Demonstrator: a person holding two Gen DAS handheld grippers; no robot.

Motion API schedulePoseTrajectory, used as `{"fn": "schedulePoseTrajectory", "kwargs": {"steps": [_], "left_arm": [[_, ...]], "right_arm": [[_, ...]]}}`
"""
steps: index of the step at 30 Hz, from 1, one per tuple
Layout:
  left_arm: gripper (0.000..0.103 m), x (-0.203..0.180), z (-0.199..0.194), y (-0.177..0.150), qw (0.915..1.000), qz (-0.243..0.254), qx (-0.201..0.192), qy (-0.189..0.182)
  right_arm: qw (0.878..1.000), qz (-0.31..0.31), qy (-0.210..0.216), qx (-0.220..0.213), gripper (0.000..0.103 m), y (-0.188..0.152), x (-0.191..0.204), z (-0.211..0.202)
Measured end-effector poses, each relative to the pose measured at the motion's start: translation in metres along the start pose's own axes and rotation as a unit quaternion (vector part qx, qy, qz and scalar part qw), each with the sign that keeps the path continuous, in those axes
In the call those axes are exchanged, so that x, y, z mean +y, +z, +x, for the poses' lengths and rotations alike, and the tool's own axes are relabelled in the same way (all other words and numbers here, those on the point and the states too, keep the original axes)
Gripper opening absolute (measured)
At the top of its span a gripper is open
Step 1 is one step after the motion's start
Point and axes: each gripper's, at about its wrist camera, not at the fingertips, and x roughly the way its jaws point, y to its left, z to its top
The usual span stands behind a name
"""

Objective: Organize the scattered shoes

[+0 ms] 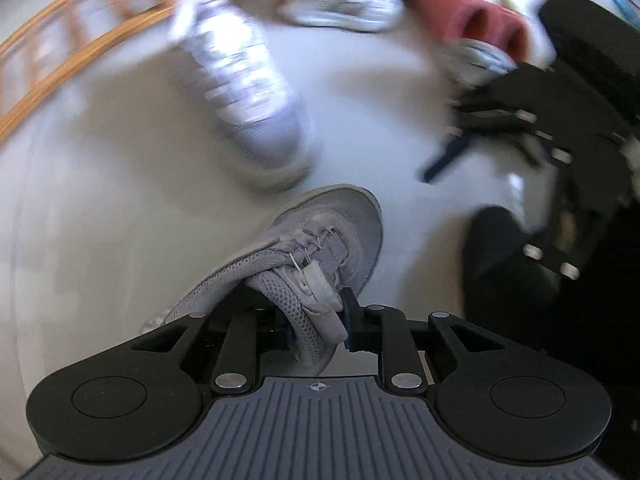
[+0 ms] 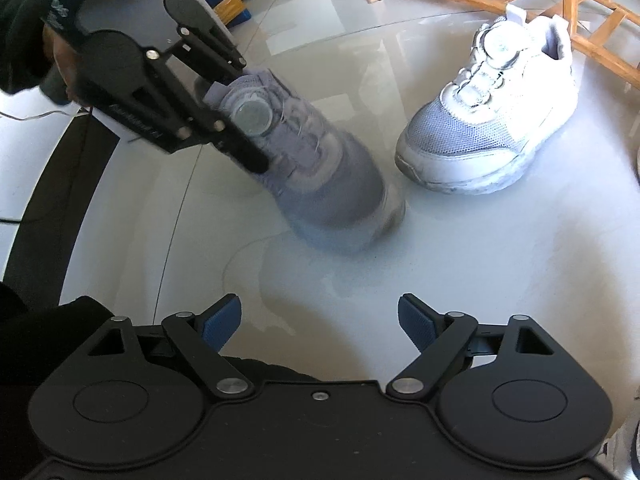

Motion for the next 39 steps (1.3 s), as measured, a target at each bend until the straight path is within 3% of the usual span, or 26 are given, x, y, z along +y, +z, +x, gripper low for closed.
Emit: {"fn": "schedulePoseTrajectory", "kwargs": {"steps": [4,10,14,17,21,23,26,28,33,36,37,39], "left_arm": [[0.022,-0.015,0.006,0.013,0.9948,0.088,0.02,-0.046],[0.022,-0.029,0.031,0.03,0.9853,0.152,0.048,-0.062],[0.027,-0.033,0.036,0.036,0.9845,0.155,0.055,-0.06],[0.032,-0.028,0.037,0.042,0.9897,0.121,0.054,-0.054],[0.043,-0.02,0.03,0.041,0.9967,0.045,0.04,-0.054],[0.052,-0.019,0.025,0.042,0.998,0.016,0.03,-0.053],[0.057,-0.014,0.017,0.041,0.996,-0.064,0.009,-0.061],[0.059,-0.007,0.019,0.04,0.9885,-0.133,-0.007,-0.07],[0.057,-0.004,0.024,0.042,0.9757,-0.21,-0.027,-0.058],[0.057,0.002,0.022,0.041,0.9598,-0.271,-0.042,-0.058],[0.055,0.004,0.022,0.04,0.953,-0.293,-0.047,-0.059],[0.039,0.012,0.021,0.038,0.9496,-0.307,-0.045,-0.043]], "right_arm": [[1.0,-0.005,0.002,-0.004,0.089,0.002,0.004,0.003],[1.0,-0.007,-0.002,0.01,0.09,0.003,0.005,0.013],[1.0,-0.006,-0.016,0.018,0.09,0.002,0.006,0.02],[0.999,-0.012,-0.025,0.025,0.087,0.004,0.005,0.028],[0.998,-0.017,-0.044,0.031,0.074,0.006,0.008,0.032],[0.998,-0.007,-0.05,0.032,0.071,0.007,0.006,0.03],[0.998,0.001,-0.047,0.034,0.069,0.009,0.006,0.028],[0.998,0.002,-0.044,0.034,0.069,0.008,0.007,0.028],[0.999,0.013,-0.045,0.027,0.069,0.004,0.007,0.027],[0.998,0.011,-0.052,0.024,0.069,0.005,0.008,0.026],[0.998,0.01,-0.053,0.024,0.069,0.004,0.009,0.025],[0.998,0.01,-0.054,0.024,0.069,0.003,0.009,0.024]]}}
